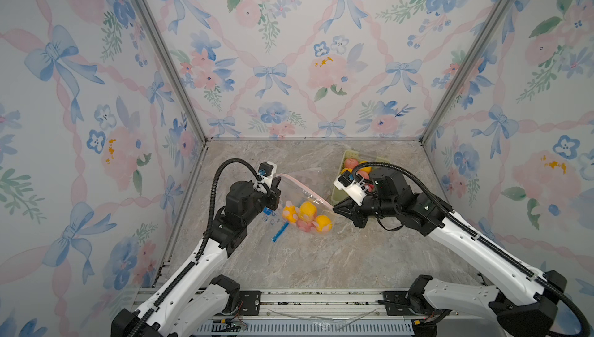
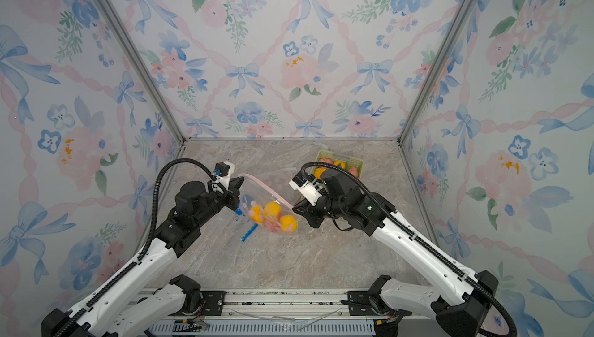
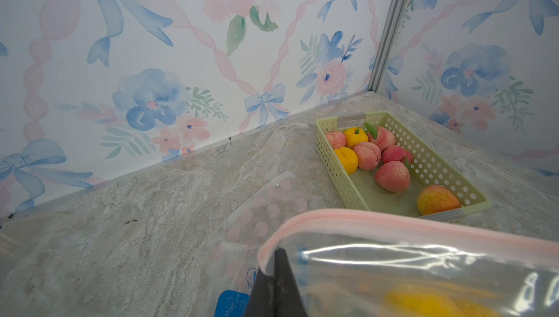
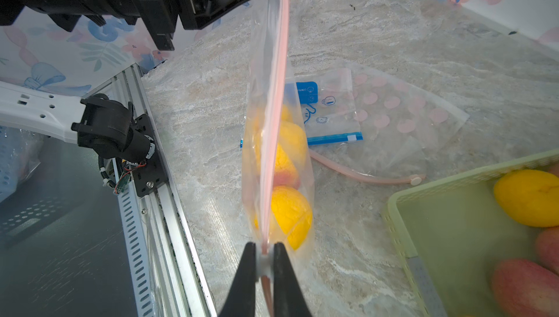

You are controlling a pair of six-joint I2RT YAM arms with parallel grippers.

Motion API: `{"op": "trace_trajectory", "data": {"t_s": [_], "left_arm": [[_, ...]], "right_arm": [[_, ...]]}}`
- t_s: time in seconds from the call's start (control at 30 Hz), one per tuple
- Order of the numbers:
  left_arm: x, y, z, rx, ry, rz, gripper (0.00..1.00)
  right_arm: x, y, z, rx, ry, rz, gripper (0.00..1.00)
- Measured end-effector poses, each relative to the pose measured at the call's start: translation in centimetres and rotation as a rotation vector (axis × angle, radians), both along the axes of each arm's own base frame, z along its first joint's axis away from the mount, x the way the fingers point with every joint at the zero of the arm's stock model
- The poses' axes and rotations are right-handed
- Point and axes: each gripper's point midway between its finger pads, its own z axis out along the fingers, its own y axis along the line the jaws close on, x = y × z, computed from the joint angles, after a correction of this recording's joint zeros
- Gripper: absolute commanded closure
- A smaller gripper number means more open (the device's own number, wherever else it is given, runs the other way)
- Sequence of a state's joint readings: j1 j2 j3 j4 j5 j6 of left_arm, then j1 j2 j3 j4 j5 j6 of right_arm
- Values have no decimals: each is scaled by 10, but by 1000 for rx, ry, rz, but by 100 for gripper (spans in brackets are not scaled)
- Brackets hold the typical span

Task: Place the peach in a zip-top bag and seal the zipper
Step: Zip the zipper on the zipper food storage bag.

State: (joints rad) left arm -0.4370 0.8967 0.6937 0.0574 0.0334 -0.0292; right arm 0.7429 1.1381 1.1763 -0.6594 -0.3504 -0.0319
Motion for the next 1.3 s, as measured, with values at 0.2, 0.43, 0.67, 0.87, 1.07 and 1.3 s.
{"op": "trace_trajectory", "data": {"t_s": [0.2,0.43,0.67,0.87,1.07,1.3], "left_arm": [[1,5,-8,-1,17,20,100],[0,3,-7,-12,14,3,100],[-6,-6,5,-39,34,-68,59],[-20,-20,56,-78,-52,-185,40],[-46,-42,80,-32,-150,-359,31],[-77,-102,45,171,-178,-665,22]], "right_arm": [[-2,-9,-5,-16,9,-25,97],[0,-14,-2,-18,-4,-48,97],[-2,-17,-6,-31,19,-61,98],[-6,-20,-12,-51,43,-53,98],[-9,-18,-12,-65,46,-33,98],[-15,-15,-9,-87,42,6,100]]}}
